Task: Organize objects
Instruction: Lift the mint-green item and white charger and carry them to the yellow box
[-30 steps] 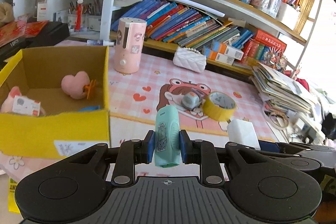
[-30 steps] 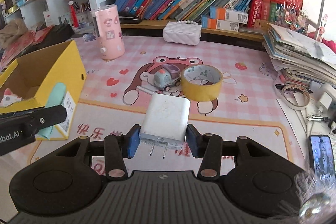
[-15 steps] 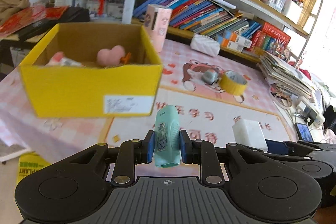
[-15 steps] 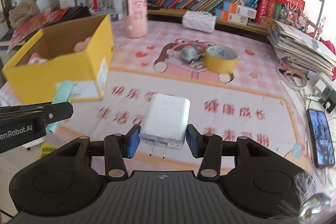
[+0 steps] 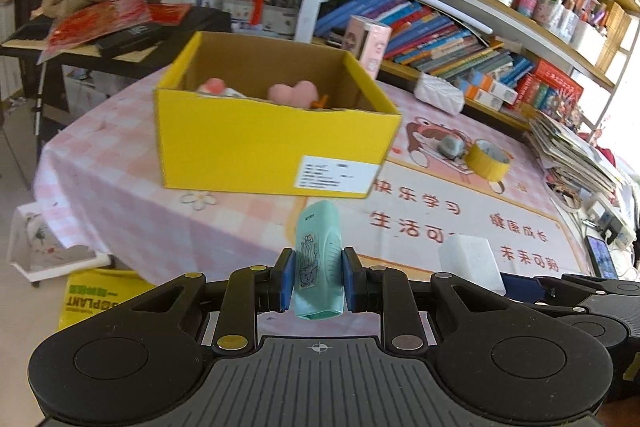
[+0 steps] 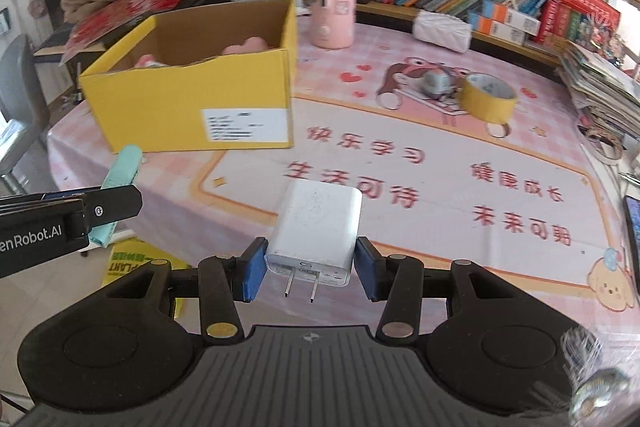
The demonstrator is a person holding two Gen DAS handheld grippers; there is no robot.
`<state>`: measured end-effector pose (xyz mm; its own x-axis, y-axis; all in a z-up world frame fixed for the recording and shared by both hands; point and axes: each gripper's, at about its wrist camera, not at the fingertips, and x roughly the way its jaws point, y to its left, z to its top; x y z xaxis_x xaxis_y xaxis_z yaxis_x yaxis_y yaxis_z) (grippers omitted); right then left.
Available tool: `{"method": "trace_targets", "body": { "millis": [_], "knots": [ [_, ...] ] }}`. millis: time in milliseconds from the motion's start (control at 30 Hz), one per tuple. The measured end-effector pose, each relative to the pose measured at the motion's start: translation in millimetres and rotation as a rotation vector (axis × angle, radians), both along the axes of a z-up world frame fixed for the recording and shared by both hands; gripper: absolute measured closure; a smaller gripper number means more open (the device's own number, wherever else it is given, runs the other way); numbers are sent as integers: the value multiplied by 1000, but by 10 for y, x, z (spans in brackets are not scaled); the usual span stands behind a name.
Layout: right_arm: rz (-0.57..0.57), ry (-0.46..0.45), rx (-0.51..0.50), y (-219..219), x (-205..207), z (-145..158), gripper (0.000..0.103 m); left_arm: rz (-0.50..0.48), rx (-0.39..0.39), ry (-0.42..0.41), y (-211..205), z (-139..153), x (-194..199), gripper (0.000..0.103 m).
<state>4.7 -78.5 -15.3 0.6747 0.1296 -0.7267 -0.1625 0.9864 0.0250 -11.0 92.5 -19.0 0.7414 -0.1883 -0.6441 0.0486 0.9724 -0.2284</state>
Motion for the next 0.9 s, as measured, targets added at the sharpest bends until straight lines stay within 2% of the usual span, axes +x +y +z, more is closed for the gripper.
{"method": "trace_targets", "body": {
  "millis": [333, 900],
  "knots": [
    [67, -22, -1, 349, -30, 56, 58, 43, 1, -34, 259, 74, -61, 80],
    [53, -75, 10, 530, 16, 185, 58, 43, 6, -101, 452, 218, -71, 80]
  ]
}}
